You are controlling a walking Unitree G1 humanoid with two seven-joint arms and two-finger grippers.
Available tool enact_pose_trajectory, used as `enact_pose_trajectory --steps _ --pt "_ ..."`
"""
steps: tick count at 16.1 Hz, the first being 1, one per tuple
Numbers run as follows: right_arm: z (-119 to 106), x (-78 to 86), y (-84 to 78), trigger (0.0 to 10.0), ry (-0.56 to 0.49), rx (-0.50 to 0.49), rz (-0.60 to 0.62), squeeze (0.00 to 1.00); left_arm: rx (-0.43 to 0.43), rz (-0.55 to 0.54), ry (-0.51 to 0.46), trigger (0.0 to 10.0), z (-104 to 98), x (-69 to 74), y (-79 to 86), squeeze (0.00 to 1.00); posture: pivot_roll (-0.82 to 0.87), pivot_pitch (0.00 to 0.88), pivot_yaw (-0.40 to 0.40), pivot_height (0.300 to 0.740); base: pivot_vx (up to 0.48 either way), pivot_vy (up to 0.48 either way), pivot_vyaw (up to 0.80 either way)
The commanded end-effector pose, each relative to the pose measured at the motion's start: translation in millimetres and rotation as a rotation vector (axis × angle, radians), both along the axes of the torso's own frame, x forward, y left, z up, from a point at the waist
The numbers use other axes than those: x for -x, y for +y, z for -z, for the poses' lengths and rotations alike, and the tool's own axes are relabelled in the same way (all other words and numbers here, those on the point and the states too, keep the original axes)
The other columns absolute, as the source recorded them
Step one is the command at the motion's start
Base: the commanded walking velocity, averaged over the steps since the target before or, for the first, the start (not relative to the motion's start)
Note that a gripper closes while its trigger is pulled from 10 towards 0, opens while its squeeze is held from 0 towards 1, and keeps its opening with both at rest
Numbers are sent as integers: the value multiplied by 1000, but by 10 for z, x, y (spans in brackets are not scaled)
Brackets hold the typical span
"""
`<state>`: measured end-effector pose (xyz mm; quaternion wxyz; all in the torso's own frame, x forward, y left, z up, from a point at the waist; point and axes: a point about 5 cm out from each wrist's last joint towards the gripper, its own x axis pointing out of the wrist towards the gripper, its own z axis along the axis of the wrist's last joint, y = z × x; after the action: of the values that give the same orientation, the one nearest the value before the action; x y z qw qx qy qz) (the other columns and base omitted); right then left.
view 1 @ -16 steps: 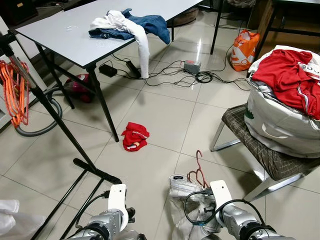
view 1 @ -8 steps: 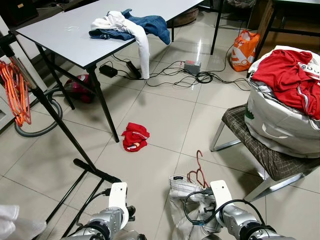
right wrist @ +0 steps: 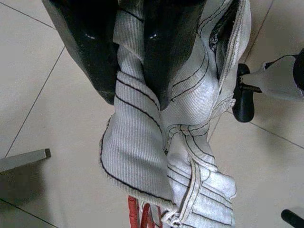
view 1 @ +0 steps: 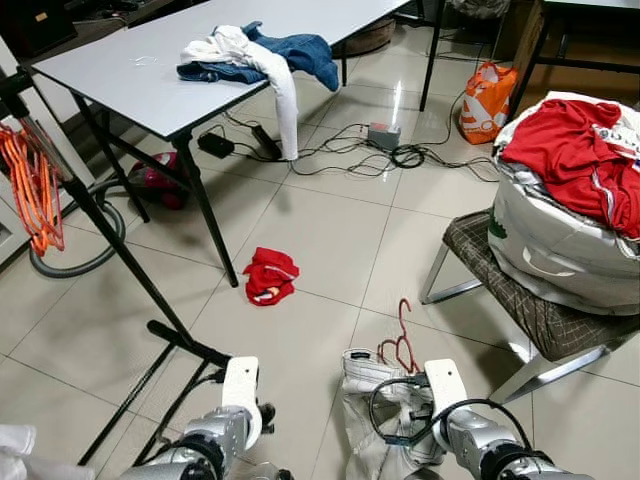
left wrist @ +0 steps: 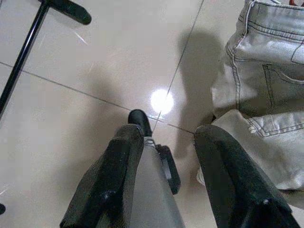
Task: Hang hanger
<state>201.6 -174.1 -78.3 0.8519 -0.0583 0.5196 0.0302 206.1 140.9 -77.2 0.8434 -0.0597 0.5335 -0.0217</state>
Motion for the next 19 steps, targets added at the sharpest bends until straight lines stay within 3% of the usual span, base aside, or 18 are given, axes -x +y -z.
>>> enact_pose_trajectory --steps 1,6,11,19 --pt "-37 -75 47 0 -21 -7 -8 0 -5 -17 -9 10000 -16 -30 6 0 -117 0 73 740 0 0 0" --pt "-19 -44 62 0 -13 -7 -18 0 14 -15 2 10000 -8 -14 -39 0 -133 0 73 740 0 0 0" --pt "-29 -47 -33 0 -15 14 -18 0 8 32 -5 10000 5 11 -128 0 -149 0 71 740 0 0 0" --pt "-9 -19 21 0 -3 -7 -4 0 23 24 12 10000 31 66 -200 0 -138 0 73 740 0 0 0"
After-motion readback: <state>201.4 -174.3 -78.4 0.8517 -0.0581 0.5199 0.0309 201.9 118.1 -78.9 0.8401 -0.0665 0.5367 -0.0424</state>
